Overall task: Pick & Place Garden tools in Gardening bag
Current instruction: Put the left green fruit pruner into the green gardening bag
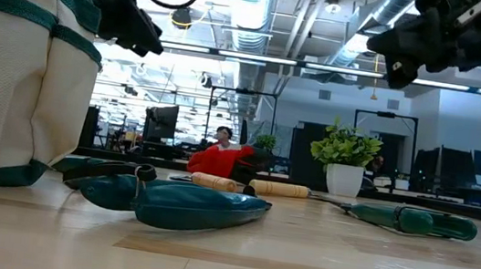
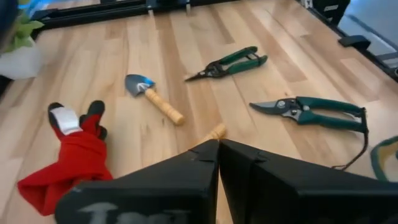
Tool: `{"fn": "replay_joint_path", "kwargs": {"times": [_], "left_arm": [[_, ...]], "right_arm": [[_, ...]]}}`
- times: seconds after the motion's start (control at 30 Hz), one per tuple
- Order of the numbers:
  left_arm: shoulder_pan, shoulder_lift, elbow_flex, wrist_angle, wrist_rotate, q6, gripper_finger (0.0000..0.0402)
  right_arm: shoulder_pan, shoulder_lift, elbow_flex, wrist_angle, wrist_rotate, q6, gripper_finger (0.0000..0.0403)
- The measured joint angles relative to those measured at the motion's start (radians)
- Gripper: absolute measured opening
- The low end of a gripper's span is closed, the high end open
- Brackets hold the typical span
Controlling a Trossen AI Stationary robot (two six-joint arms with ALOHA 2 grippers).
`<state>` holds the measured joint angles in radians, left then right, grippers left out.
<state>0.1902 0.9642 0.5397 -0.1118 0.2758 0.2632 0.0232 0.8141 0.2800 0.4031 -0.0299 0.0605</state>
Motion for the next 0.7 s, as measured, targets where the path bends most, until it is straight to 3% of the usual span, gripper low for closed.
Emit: {"fn": "replay_joint_path", "kwargs": {"times": [0.37, 0.7], "left_arm": [[-0.021, 0.048, 0.036, -0.288, -0.111, 0.014, 0.0002], [-0.044, 0.11, 0.036, -0.27, -0.043, -0.088, 0.0002]], "right_arm": [[-0.015, -0.043, -0.094, 0.096, 0.003, 0.015, 0.0], [-0.027, -0.042, -0.094, 0.091, 0.004, 0.01, 0.0]]}}
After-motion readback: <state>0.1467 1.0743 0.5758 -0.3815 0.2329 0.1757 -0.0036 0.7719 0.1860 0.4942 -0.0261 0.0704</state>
